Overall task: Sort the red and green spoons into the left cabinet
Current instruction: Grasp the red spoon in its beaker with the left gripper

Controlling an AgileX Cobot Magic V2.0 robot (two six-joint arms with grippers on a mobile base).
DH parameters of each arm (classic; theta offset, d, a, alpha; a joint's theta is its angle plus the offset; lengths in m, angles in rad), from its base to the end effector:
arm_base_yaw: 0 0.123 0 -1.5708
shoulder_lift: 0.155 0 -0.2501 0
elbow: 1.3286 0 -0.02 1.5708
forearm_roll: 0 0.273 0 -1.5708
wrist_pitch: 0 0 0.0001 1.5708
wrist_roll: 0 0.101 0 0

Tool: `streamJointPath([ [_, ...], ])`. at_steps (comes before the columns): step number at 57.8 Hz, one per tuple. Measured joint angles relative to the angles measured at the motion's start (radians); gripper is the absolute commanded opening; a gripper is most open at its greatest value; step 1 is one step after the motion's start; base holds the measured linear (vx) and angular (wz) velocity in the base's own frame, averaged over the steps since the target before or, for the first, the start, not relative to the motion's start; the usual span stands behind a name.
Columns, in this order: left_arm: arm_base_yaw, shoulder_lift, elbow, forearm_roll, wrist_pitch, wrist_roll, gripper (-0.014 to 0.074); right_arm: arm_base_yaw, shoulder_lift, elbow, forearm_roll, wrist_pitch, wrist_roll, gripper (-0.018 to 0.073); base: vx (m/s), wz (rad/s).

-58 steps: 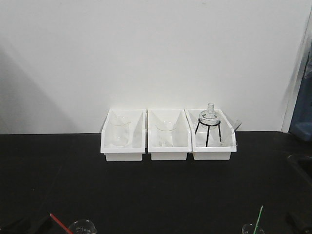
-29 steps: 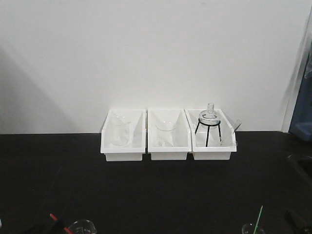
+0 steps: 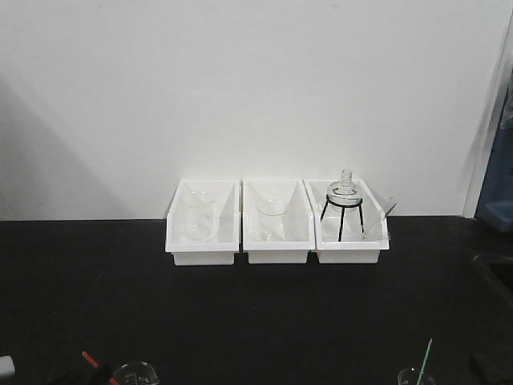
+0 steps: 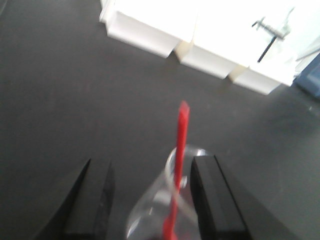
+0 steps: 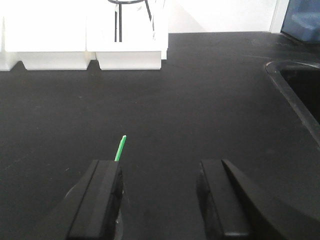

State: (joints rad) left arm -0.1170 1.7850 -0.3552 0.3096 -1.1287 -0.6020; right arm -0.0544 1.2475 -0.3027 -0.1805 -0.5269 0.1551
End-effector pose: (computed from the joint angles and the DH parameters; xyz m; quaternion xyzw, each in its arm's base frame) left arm 0.2609 -0.0587 0.0723 -0.0500 0.7801 -0.2810 0.5568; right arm 0.2468 -0.0043 0.1428 -0.0045 0.8155 0.0208 0.5784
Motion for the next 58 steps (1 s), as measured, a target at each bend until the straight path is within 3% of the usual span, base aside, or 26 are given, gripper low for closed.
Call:
streamJointPath([
  [18,0.0,0.001,-0.109,0.028,0.035,-0.09,0.047,0.0,0.0,0.0,0.0,0.001,-0.001,0.0414,0.0,0.0],
  [44,0.0,0.002,-0.109,0.126,0.087,-0.123,0.047,0.0,0.082,-0.006,0.002,-0.023,-0.002,0.0414,0.0,0.0],
  [58,0.0,0.002,-0.109,0.126,0.104,-0.123,0.0372,0.0,0.189,-0.043,0.011,-0.116,0.006,0.0414,0.0,0.0],
])
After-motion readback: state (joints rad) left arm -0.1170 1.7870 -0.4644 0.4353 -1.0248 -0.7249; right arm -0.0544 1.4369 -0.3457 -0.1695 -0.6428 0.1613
